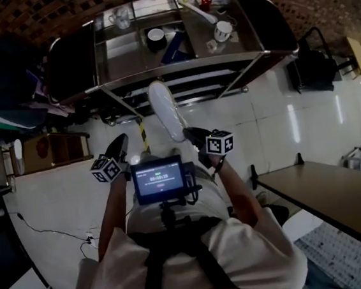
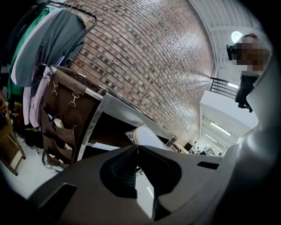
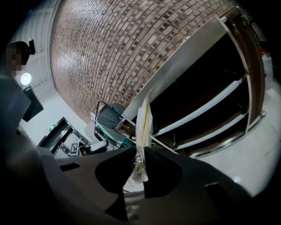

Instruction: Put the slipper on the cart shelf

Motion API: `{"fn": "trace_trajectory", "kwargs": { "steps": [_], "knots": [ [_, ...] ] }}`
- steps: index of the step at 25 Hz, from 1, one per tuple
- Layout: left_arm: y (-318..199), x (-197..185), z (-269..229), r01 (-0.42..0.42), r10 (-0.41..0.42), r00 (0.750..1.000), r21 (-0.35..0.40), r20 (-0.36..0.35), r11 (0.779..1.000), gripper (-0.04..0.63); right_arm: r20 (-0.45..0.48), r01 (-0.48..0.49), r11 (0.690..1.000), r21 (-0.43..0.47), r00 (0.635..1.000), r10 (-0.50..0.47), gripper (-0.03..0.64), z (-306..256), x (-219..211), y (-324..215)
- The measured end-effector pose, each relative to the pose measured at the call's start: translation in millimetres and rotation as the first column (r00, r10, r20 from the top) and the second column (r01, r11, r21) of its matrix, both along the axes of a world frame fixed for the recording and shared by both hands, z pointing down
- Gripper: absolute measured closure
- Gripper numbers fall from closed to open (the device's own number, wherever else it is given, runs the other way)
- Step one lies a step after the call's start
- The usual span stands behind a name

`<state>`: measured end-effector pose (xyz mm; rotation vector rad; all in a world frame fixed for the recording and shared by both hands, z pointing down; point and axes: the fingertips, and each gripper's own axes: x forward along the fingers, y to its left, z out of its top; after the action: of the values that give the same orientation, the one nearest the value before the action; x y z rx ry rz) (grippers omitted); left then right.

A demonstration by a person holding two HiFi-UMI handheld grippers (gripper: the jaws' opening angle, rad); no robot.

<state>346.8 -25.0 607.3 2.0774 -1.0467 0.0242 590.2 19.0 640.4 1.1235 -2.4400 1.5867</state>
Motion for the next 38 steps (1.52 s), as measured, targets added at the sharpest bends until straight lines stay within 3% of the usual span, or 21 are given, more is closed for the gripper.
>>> {"fn": "trace_trajectory", "kwargs": {
  "steps": [6,12,31,38],
  "knots": [
    [-2,-16,-3,0.055,-0.055,0.998,0.018,0.018,0.998,0.603,0.017,0.024,0.997,-0.071,1.000,-0.023,0.557,28,1,-10],
    [-12,-30,-7,0.058,-0.059,0.998,0.038,0.022,0.998,0.603,0.010,-0.003,0.991,-0.134,1.000,0.004,0.557,59,-10,-38],
    [-57,-46,-15,-0.052,0.050,0.998,0.043,0.045,0.998,0.603,0.051,-0.140,0.982,-0.127,0.988,0.147,0.555,93,-72,-152],
    [-71,-62,-26,-0.059,0.055,0.997,0.061,0.057,0.996,0.603,0.062,-0.180,0.975,-0.131,0.980,0.189,0.555,114,-98,-188]
  ]
}}
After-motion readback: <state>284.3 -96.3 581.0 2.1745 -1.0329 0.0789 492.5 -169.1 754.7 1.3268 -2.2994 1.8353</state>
